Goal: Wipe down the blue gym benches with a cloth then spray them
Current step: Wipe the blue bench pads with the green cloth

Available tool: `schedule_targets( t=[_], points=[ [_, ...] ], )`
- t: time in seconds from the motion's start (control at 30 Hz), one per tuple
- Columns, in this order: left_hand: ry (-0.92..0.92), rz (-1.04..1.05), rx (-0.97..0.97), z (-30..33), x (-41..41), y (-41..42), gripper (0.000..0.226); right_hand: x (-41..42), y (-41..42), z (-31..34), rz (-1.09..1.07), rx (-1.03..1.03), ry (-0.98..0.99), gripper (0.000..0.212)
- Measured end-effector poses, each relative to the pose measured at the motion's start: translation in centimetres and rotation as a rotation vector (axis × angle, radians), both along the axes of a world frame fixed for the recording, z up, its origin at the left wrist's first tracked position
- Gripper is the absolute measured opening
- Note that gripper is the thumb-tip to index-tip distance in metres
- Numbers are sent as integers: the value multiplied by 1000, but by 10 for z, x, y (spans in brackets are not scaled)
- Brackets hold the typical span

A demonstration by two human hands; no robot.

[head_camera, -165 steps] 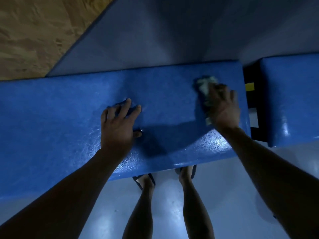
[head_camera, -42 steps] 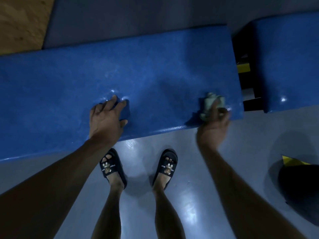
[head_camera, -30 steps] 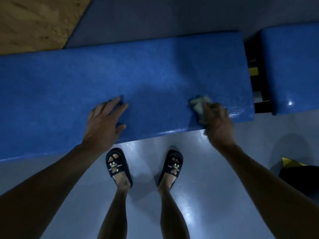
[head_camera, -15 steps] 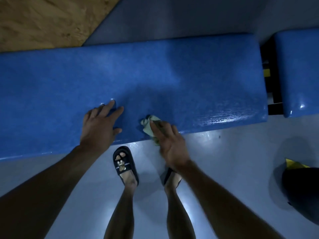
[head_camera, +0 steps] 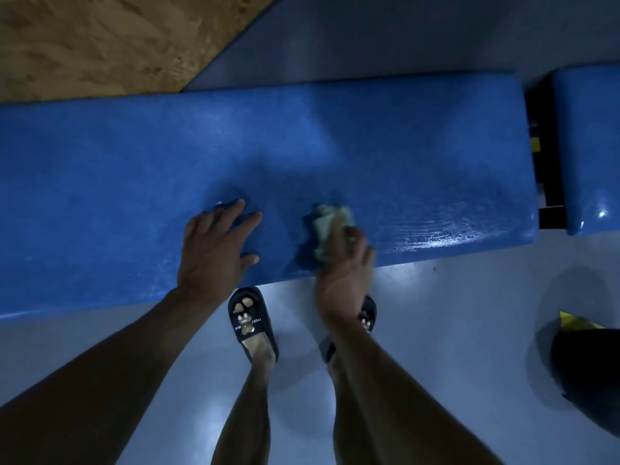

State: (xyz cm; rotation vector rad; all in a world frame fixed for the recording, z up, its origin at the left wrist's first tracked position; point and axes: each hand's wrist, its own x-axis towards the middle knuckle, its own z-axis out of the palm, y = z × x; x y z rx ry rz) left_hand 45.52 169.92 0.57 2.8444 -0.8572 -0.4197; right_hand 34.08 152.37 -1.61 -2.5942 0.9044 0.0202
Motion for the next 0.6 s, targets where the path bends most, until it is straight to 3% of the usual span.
schedule_targets(
  t=[0.1,0.2,0.23,0.3,0.37,0.47,0.53,0.6],
  points=[
    [7,-6,8,0,1,2,77,-7,15,11,464,53,21,67],
    [2,-5,7,2,3,2,77,-3,-51,7,881,-62,18,62],
    [1,-3,8,3,4,2,77,-2,-78,6,909,-103,27,66],
    [18,2,7,3,4,2,77,-1,-125,9,680,-123,44,70],
    [38,7,1,3,4,1,77,-2,-146,11,207,-92,66,78],
    [39,7,-13,2,5,2,77,13,-108,5,-303,-104,73,83],
    [45,1,-23,2,7,3,77,28,-55,2,-302,-89,50,82],
    [57,-9,-24,2,8,5,77,34,3,5,-54,-64,46,79]
  ],
)
